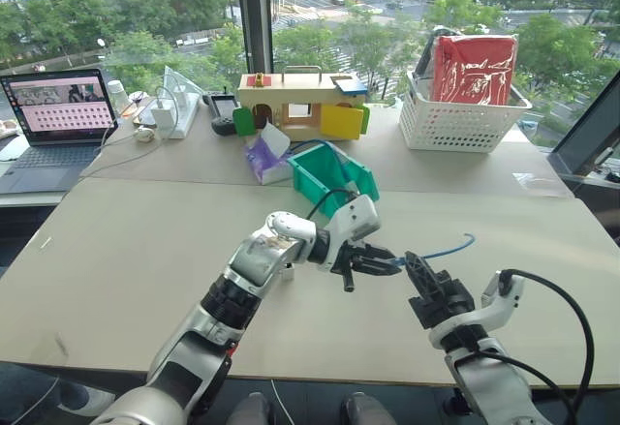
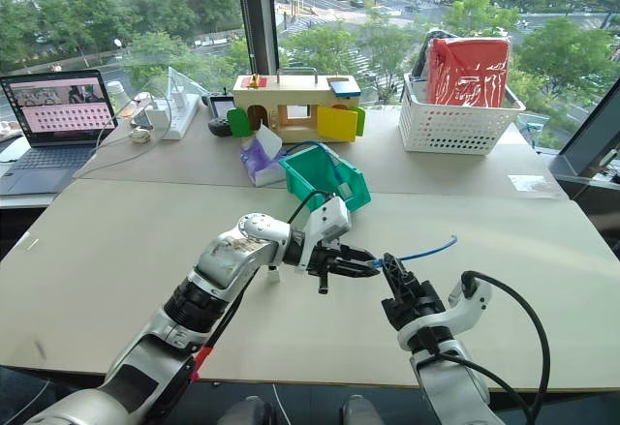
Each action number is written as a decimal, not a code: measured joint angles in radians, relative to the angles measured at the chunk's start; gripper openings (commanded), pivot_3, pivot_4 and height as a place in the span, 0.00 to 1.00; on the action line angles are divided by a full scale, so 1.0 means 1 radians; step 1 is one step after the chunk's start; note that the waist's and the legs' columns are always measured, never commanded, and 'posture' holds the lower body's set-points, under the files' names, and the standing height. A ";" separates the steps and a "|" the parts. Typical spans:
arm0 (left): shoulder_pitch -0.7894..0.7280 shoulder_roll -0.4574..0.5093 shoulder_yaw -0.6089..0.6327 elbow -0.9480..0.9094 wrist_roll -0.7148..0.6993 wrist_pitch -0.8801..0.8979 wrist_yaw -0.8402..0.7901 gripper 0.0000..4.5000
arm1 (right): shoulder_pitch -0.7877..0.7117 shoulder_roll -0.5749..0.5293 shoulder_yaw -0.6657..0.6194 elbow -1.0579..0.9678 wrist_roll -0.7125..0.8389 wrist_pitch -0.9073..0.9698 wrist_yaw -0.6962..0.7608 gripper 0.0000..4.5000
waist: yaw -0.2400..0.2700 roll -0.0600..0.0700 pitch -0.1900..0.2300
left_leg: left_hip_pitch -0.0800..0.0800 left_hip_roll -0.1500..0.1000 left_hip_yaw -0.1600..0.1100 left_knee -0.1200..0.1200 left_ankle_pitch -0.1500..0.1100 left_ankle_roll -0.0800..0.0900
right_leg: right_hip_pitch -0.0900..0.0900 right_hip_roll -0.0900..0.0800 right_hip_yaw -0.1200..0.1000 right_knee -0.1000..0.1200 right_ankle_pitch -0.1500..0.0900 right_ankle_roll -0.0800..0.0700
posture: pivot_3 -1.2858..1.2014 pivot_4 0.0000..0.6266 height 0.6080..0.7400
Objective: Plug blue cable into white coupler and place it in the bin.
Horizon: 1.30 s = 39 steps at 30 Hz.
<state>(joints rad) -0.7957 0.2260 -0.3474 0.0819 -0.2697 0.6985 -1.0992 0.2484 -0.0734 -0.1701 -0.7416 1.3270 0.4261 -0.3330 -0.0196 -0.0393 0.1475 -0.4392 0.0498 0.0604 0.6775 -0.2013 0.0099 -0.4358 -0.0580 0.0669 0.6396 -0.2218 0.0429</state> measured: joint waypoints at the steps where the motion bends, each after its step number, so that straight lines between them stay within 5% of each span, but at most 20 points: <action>1: -0.015 0.008 0.021 0.009 -0.009 -0.001 0.000 0.71 | -0.008 -0.001 -0.012 0.005 -0.008 -0.015 0.000 0.00 | 0.001 0.000 0.000 | 0.000 0.000 0.000 0.000 0.000 0.000 | 0.000 0.000 0.000 0.000 0.000 0.000 | 0.52 0.24 0.94; 5: -0.081 0.065 0.138 0.054 -0.027 -0.040 0.027 0.99 | -0.069 -0.026 -0.050 0.035 -0.011 -0.047 0.000 0.00 | -0.002 0.000 0.000 | 0.000 0.000 0.000 0.000 0.000 0.000 | 0.000 0.000 0.000 0.000 0.000 0.000 | 0.52 0.24 0.94; 14: 0.035 0.277 0.426 0.008 -0.056 0.073 0.234 0.99 | -0.284 -0.262 -0.095 0.215 -0.008 0.034 0.038 0.00 | -0.023 0.001 0.001 | 0.001 0.000 0.000 -0.002 0.000 0.000 | 0.000 0.000 0.001 0.001 0.001 -0.002 | 0.52 0.24 0.94; 22: 0.426 0.236 0.565 -0.429 -0.140 0.159 0.402 0.99 | -0.587 -0.634 -0.060 0.496 -0.100 0.240 0.349 0.00 | -0.017 0.002 0.002 | 0.000 -0.002 0.004 -0.001 0.000 0.000 | 0.001 -0.003 0.006 -0.002 0.001 -0.001 | 0.52 0.24 0.94; 25: 0.597 0.171 0.596 -0.577 -0.154 0.177 0.506 0.99 | -0.688 -0.667 -0.054 0.571 -0.153 0.274 0.450 0.00 | -0.012 -0.002 0.002 | 0.000 0.001 0.003 -0.002 0.000 0.000 | 0.002 0.002 0.001 -0.001 0.001 -0.003 | 0.52 0.24 0.94; 32: 0.894 0.051 0.525 -0.775 -0.142 0.118 0.658 0.99 | -0.781 -0.632 0.005 0.639 -0.248 0.351 0.561 0.00 | 0.004 -0.002 0.002 | 0.001 -0.001 0.005 0.000 0.000 0.000 | 0.002 0.000 0.002 0.000 0.001 -0.003 | 0.52 0.24 0.94; 39: 0.846 0.037 0.211 -0.701 0.091 0.013 0.812 0.99 | -0.822 -0.631 0.012 0.642 -0.309 0.411 0.614 0.00 | 0.013 -0.002 0.002 | 0.001 -0.002 0.004 0.000 0.001 0.001 | 0.007 0.000 0.002 -0.006 0.002 -0.002 | 0.52 0.24 0.94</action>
<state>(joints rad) 0.0499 0.2629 -0.1362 -0.6191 -0.1788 0.7119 -0.2869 -0.5736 -0.7041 -0.1581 -0.1001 1.0181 0.8371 0.2814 -0.0066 -0.0410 0.1494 -0.4381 0.0478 0.0645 0.6776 -0.2006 0.0107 -0.4289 -0.0581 0.0691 0.6331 -0.2200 0.0407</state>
